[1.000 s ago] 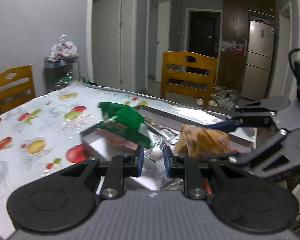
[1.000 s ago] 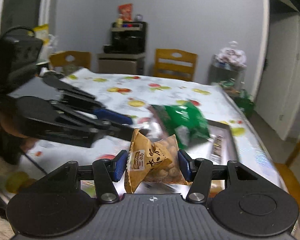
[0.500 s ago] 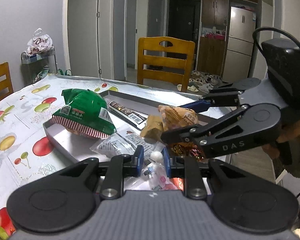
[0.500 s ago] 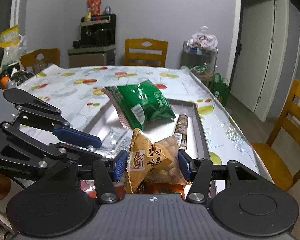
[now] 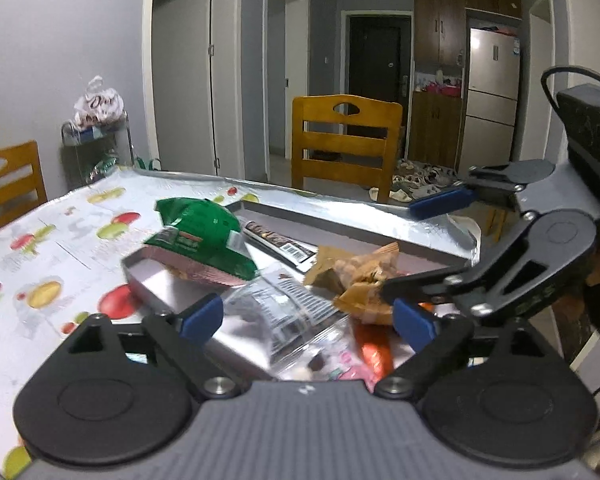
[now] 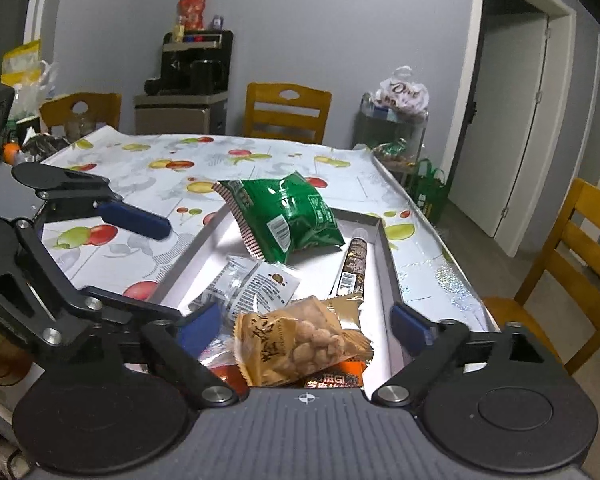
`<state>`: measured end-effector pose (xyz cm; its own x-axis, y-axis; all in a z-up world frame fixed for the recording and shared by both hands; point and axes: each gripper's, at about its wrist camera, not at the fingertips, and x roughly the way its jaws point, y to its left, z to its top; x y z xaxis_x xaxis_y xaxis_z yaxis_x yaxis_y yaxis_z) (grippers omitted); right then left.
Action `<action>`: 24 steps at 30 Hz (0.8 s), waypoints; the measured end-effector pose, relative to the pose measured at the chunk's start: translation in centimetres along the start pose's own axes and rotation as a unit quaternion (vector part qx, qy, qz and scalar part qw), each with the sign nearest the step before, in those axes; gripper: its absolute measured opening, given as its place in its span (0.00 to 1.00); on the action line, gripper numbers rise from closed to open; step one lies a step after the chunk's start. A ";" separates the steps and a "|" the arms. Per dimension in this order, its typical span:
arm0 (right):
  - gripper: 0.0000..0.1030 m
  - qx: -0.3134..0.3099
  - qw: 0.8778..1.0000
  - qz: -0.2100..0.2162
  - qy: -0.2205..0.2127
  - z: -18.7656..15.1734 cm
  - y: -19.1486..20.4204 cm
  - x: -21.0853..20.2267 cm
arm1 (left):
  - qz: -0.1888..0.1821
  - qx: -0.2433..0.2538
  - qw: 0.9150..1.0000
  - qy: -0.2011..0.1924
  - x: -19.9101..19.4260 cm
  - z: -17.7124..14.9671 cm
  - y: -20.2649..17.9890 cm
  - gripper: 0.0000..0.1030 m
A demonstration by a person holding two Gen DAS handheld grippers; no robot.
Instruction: Organize snacks
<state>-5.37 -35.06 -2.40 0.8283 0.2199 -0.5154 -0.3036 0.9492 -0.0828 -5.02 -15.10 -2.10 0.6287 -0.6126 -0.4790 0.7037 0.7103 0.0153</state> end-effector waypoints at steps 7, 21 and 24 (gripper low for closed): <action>1.00 0.005 0.999 -0.028 0.025 -1.5 1.5 -2.4 | 0.008 0.010 1.000 0.015 -2.4 -1.9 2.3 0.95; 1.00 0.115 0.988 -0.085 0.063 -5.8 5.6 -1.2 | -0.002 -0.018 0.999 0.039 -3.1 -6.0 3.9 0.95; 1.00 0.122 0.986 -0.091 0.068 -6.3 6.0 -0.7 | -0.004 -0.011 0.999 0.044 -2.9 -6.0 3.7 0.98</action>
<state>-10.76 -31.00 -7.90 0.7825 0.0237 -0.6221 -0.0193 0.9997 0.0139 -6.25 -8.66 -5.95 0.5900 -0.5867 -0.5546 0.7009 0.7132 -0.0088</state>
